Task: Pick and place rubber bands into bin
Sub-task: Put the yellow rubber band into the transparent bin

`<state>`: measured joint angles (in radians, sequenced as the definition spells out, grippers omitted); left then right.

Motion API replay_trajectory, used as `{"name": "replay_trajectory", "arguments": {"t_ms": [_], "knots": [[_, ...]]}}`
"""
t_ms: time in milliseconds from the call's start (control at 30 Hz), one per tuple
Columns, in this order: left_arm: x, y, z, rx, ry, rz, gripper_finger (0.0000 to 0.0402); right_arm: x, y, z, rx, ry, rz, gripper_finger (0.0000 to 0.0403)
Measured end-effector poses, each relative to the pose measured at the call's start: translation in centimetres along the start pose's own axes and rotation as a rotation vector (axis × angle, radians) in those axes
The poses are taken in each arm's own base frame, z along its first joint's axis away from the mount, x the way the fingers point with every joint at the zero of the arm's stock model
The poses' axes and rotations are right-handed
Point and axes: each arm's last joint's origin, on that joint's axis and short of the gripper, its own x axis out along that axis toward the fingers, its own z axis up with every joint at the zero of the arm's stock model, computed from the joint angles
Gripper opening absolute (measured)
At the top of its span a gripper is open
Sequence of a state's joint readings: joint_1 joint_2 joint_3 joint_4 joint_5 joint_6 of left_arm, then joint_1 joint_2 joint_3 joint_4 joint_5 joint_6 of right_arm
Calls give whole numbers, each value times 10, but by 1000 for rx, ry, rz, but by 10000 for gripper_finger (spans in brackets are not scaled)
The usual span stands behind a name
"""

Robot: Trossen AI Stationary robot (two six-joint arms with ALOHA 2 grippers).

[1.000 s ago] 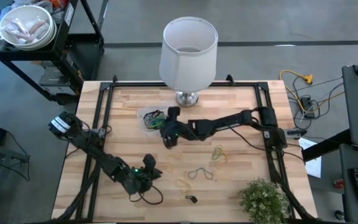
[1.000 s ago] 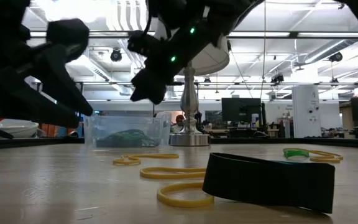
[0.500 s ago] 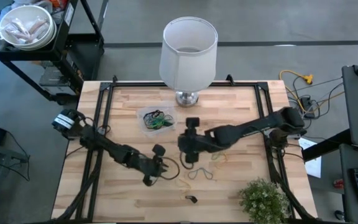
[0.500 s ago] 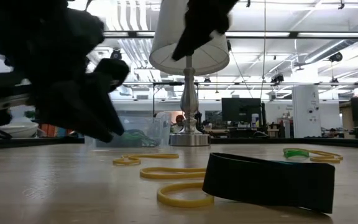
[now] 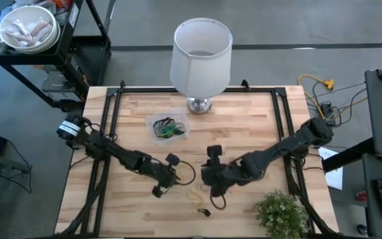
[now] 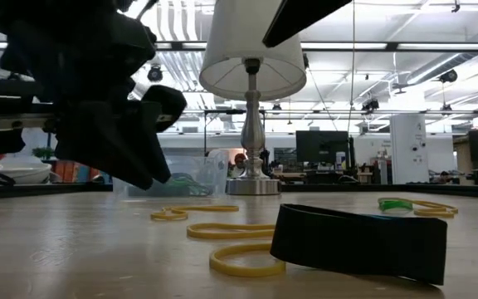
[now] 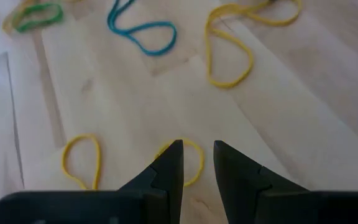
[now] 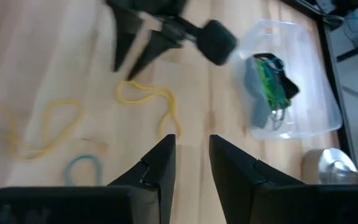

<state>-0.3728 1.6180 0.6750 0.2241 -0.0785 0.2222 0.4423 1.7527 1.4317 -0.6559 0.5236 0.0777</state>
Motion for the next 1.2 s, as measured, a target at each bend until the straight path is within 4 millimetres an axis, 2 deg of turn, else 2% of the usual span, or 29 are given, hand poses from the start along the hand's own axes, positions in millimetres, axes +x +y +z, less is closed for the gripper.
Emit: {"name": "replay_trajectory", "arguments": {"t_ms": [167,367,500,733,1200], "knots": [[4,3,-5,-7,24,-4,73,-8,16,-1,-12,-17,29,84],[28,6,-5,-12,73,-5,73,-14,26,-3,-29,-30,47,74],[38,11,-2,-35,110,-10,73,-16,29,-3,-30,-34,52,70],[38,19,-2,-201,213,-38,73,-17,31,-3,-28,-35,54,69],[34,16,-13,-284,343,-61,73,-16,31,-4,-14,-34,55,69]]}}
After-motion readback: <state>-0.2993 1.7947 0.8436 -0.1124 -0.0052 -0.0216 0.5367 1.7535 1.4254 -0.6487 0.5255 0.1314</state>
